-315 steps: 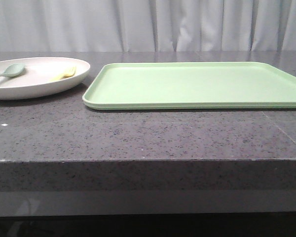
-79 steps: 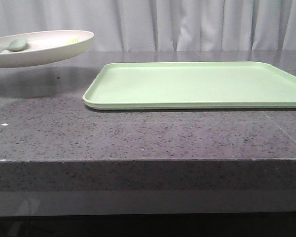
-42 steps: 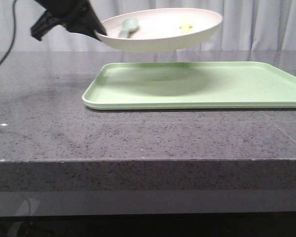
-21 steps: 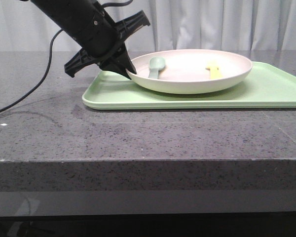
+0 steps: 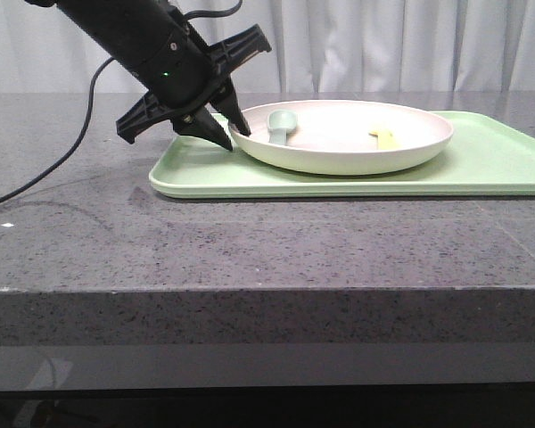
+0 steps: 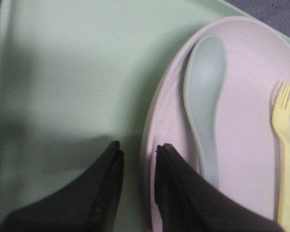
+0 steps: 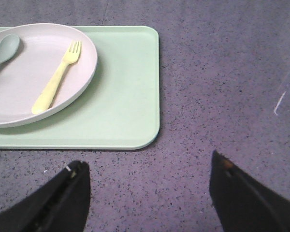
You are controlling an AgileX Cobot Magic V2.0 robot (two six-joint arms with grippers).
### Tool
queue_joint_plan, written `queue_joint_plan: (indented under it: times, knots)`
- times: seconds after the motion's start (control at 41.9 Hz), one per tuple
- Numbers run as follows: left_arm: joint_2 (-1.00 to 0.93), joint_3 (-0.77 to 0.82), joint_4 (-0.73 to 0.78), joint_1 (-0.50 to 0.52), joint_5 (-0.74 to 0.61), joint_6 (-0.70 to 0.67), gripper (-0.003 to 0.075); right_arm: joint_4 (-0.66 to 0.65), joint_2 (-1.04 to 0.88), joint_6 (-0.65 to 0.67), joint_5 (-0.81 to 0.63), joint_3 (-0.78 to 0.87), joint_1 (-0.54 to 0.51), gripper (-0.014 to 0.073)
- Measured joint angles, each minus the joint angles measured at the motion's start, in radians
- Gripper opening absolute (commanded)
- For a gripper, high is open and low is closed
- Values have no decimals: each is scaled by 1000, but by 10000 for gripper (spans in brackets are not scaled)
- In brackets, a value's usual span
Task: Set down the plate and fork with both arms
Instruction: 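Lower the plate onto the tray and open the left gripper, then raise the left gripper away from the plate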
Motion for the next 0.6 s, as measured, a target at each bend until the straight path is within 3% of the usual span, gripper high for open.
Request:
queue_joint_plan:
  times: [0.239,0.597]
  knots:
    - [-46,0,88,0,41,-1,270,0,0,0,0,0,0,541]
    - [-317,0,506,0,237,8,258,0,0,0,0,0,0,541]
